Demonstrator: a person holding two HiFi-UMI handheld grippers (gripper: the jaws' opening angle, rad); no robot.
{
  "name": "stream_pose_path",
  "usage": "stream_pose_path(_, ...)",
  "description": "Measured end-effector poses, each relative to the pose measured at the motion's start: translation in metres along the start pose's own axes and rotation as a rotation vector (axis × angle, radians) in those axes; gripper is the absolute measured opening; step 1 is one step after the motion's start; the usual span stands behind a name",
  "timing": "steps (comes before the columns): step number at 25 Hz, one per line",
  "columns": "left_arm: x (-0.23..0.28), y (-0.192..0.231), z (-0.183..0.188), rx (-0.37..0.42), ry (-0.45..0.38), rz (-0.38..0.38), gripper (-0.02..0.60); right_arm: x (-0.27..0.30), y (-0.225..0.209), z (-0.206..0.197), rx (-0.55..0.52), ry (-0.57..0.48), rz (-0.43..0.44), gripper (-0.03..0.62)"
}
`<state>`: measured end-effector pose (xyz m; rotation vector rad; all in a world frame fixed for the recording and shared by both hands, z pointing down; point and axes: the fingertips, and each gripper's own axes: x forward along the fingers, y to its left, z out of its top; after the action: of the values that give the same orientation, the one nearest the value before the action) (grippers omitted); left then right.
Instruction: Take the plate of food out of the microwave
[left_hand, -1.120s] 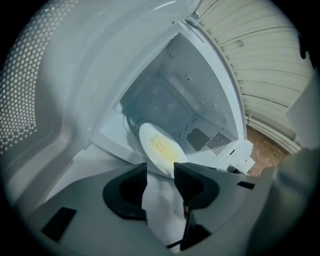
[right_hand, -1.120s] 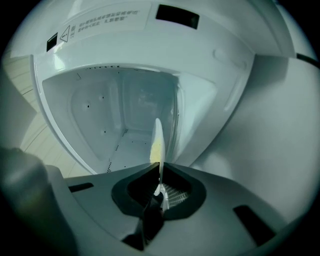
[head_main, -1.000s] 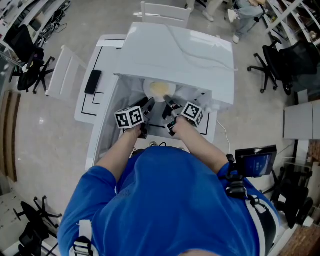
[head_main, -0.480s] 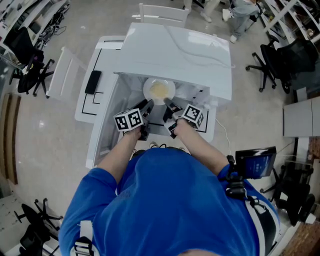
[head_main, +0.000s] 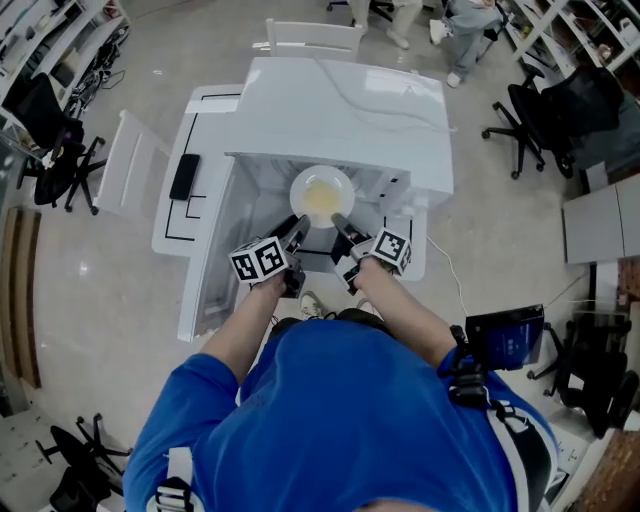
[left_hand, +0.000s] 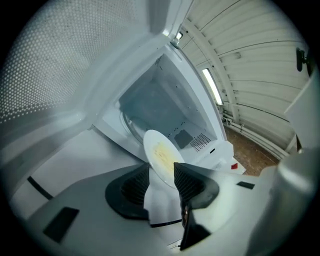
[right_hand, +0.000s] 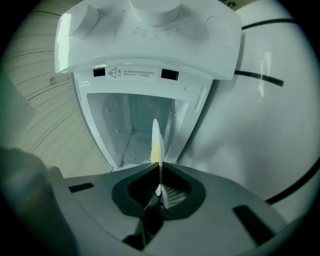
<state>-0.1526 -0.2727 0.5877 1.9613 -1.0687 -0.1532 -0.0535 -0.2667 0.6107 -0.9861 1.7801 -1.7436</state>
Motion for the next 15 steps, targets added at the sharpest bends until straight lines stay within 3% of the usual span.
stream_pose_path(6,-0.016,-0.016,-0.005,0.021,-0.027,-0.021,0.166,-0.024,0.004,-0.005,-0.001,0.005,0.029,0.018)
stream_pose_path(15,-0.057,-0.039,-0.029,0.016,-0.108,0.028,0.164,-0.079,0.009,-0.010,-0.003,0.033,0.064,0.018)
